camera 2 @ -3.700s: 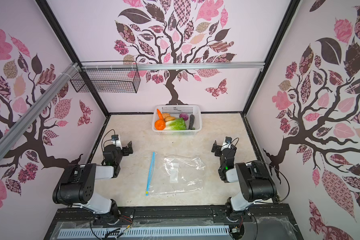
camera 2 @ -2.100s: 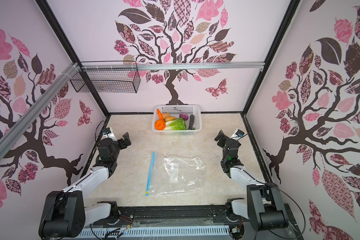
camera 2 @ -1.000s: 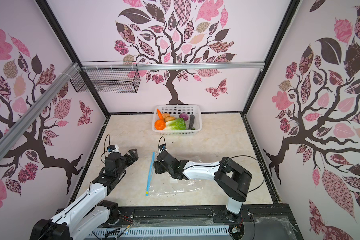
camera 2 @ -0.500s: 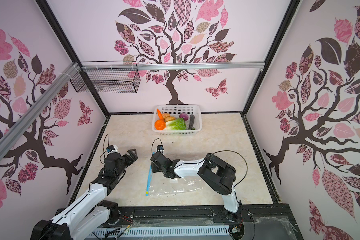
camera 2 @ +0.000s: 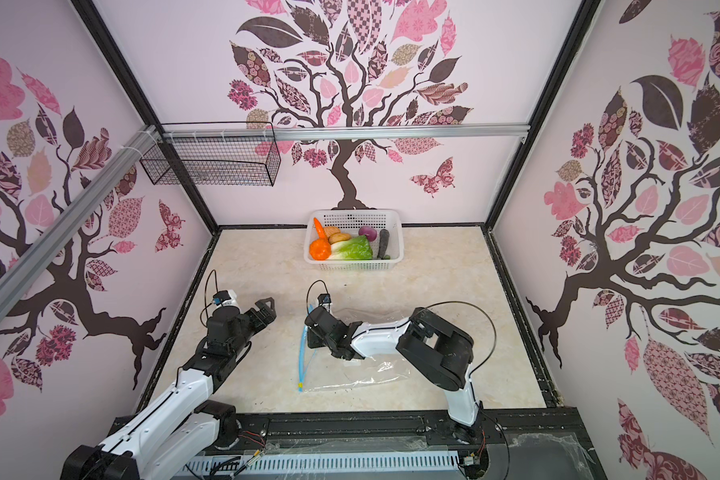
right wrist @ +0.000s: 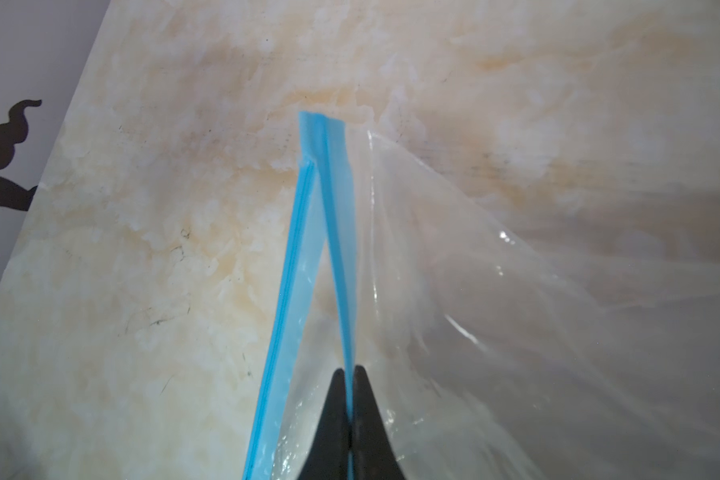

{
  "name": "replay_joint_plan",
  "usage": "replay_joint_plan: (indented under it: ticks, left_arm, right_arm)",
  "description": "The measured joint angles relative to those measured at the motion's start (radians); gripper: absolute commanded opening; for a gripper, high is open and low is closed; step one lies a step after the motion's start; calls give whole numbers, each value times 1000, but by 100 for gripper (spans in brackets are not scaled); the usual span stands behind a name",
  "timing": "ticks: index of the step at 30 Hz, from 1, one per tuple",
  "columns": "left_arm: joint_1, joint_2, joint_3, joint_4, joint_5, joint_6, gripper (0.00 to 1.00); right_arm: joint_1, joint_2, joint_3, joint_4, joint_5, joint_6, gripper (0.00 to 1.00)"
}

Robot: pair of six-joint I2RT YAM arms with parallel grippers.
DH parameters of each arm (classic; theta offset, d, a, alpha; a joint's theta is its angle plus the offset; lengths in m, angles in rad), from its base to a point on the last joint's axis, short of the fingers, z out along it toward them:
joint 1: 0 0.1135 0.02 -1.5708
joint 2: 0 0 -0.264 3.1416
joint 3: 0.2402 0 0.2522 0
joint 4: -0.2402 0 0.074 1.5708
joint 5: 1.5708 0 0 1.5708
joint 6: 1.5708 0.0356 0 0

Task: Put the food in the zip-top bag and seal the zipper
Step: 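Reach both grippers to the bag mouth and pinch the blue zipper edges, then lift the bag mouth with the left gripper while the right gripper releases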

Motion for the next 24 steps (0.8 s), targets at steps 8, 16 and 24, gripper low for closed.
replay_joint_plan:
  ticks: [8,16,24]
  left_arm:
    - [-3,-5,47,23,232,-8,95]
    - [-75,-7,216,69,438,-8,96]
    - [-146,62,264,83,543,14,84]
  right_arm:
    - [-132,-283,-46,-6,-90,-133,0]
    - [-140,-395,-45,-37,-97,-256,0]
    - [-139,-409,-35,-72,-99,-330,0]
